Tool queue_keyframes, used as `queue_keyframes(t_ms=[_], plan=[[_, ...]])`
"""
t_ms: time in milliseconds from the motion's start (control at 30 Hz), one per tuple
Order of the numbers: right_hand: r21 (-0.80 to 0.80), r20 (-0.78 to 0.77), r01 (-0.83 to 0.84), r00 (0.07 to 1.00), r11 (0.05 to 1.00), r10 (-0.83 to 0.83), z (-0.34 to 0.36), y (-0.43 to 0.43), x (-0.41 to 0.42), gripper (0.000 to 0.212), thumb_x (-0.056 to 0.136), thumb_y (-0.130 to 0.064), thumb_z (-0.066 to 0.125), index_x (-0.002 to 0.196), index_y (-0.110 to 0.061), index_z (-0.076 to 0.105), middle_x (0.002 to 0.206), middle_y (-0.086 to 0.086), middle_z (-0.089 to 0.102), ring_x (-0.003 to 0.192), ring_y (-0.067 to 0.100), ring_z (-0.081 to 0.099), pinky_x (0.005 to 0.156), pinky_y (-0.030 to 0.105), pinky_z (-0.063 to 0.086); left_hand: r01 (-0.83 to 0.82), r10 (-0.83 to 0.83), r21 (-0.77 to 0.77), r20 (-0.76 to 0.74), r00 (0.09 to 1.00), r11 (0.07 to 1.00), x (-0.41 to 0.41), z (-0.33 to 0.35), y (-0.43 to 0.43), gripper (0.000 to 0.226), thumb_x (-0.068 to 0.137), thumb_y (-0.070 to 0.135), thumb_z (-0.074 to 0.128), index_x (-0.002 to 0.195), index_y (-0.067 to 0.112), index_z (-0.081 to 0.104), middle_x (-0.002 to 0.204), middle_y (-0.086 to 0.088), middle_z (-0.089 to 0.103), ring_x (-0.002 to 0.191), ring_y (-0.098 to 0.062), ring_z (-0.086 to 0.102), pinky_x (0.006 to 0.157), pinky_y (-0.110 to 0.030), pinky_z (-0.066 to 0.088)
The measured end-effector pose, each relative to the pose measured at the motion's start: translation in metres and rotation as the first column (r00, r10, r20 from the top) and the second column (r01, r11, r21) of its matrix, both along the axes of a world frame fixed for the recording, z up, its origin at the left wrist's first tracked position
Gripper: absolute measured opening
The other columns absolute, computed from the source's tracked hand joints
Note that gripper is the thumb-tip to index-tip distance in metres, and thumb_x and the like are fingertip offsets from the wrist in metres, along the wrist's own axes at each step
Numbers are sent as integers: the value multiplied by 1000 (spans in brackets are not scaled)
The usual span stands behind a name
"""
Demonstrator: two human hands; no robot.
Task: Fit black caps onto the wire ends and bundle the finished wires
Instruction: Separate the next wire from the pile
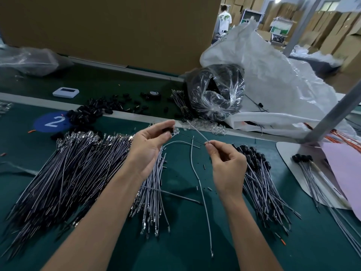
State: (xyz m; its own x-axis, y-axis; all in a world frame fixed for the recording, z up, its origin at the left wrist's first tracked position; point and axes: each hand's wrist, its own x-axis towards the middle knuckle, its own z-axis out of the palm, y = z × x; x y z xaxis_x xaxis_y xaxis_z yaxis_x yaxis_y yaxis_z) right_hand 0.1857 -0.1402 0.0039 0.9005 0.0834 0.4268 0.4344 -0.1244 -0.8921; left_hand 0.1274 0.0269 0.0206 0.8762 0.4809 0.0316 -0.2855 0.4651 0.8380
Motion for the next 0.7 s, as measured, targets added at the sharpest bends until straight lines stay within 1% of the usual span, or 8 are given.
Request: queue_keyframes(t_ms=[100, 167, 333, 400, 533, 633, 700], plan=[[-26, 44, 10, 999, 1000, -9, 0, 1, -1, 14, 85, -11, 73, 87, -24, 73, 82, -1, 71, 70, 1, 63, 67, 12, 48, -20, 19, 98, 6, 1000, 995, 0, -1, -3, 35, 85, -13, 56, 103, 13, 71, 93, 0, 73, 91, -6, 66, 84, -16, 51], [-38, 55, 19, 998, 999, -17, 0, 1, -1, 13, 85, -10, 73, 88, -23, 73, 82, 0, 71, 69, 1, 62, 66, 12, 47, -31, 29, 135, 11, 1000, 990, 0, -1, -3, 35, 86, -14, 56, 105, 12, 69, 93, -1, 71, 90, -6, 66, 84, -16, 51], [-41, 47, 44, 998, 998, -42, 0, 0, -1, 8, 86, -12, 72, 89, -19, 74, 81, 3, 71, 66, 4, 60, 65, 17, 49, -36, 33, 168, 16, 999, 985, -1, -2, -4, 35, 85, -15, 58, 104, 13, 68, 94, -1, 72, 92, -7, 66, 82, -15, 51], [-36, 45, 53, 998, 998, -51, 0, -1, 0, 6, 87, -13, 72, 89, -17, 75, 80, 4, 71, 63, 3, 58, 62, 17, 48, -36, 35, 198, 10, 999, 980, -1, -3, -4, 35, 84, -14, 59, 105, 13, 68, 94, -1, 72, 92, -7, 67, 82, -15, 51], [-5, 25, 78, 997, 997, -78, 0, 0, 1, 5, 87, -15, 72, 88, -19, 74, 79, 4, 71, 55, 1, 55, 56, 19, 47, -22, 24, 214, -3, 1000, 977, -1, -5, -3, 34, 84, -12, 61, 106, 14, 68, 94, 1, 74, 95, -8, 68, 84, -18, 52], [14, 4, 92, 996, 996, -92, 1, -1, 1, 8, 87, -15, 72, 87, -23, 73, 79, 3, 71, 56, 1, 55, 58, 23, 49, -20, 22, 201, -6, 1000, 979, -1, -6, -3, 34, 84, -11, 61, 106, 14, 68, 95, 1, 74, 96, -9, 68, 85, -19, 52], [18, -9, 95, 995, 995, -95, 1, -1, 1, 8, 88, -15, 72, 87, -23, 73, 79, 3, 71, 60, 7, 59, 62, 30, 53, -25, 26, 187, -5, 1000, 982, -1, -6, -3, 33, 84, -12, 61, 105, 13, 68, 93, 1, 74, 95, -9, 68, 85, -20, 53]])
